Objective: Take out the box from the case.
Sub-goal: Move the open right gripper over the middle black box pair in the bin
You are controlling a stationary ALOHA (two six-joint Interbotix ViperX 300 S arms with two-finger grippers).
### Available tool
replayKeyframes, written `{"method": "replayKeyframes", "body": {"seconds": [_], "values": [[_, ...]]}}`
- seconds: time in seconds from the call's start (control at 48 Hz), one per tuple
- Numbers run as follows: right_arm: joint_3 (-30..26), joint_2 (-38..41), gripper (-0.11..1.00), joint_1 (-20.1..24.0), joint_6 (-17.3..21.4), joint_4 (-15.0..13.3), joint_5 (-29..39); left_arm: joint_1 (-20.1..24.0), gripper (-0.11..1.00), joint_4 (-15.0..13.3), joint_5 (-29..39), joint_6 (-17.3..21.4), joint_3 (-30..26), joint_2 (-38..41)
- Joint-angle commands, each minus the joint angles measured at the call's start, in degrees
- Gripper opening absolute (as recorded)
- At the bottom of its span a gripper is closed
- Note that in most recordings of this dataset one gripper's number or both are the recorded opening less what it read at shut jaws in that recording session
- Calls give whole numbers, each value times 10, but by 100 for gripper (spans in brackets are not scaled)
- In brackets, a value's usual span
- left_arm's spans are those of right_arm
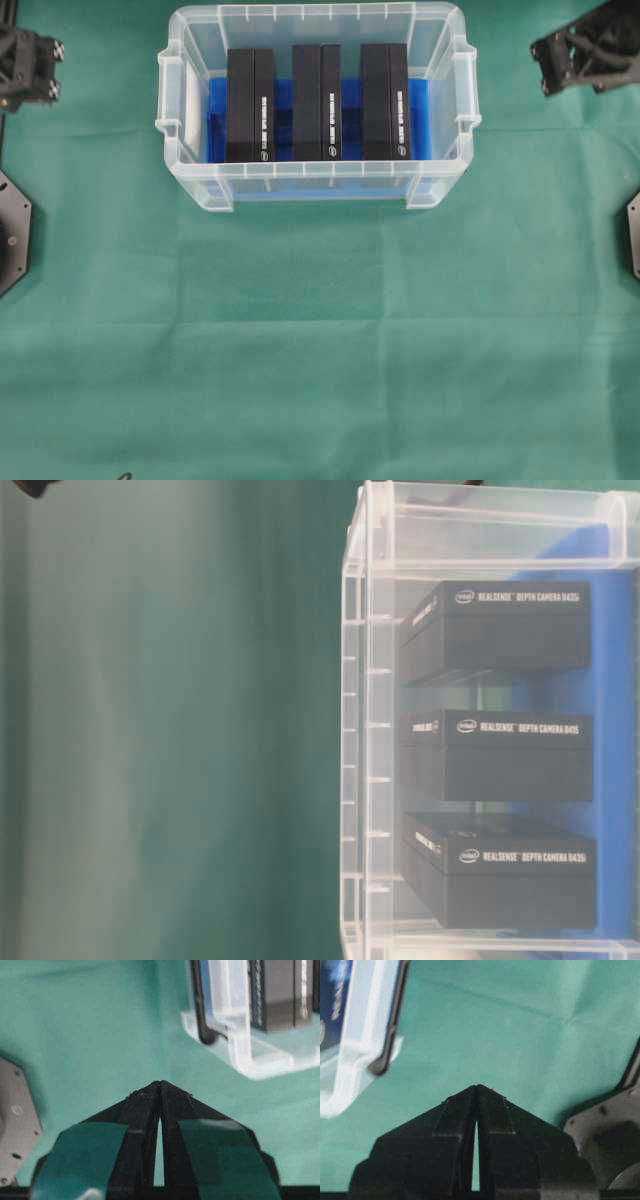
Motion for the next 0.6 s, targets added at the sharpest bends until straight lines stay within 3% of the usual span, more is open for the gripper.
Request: {"method": "replayKeyframes", "body": {"seconds": [0.0, 0.271, 0.354, 0.459, 0.584], "values": [[-20, 2, -1, -14, -14, -2, -5, 18, 1, 2, -2, 23, -17, -1], [-19, 4, -1, -18, -14, 8, -4, 20, 2, -8, 19, 39, -17, 1], [-15, 0, 0, -18, -8, 9, -3, 20, 6, -9, 18, 38, -17, 1], [-8, -3, 0, -18, 4, 10, -5, 20, 22, -9, 18, 37, -17, 2], [-7, -3, 4, -16, 11, 11, -18, 21, 56, -9, 18, 36, -15, 2]]}}
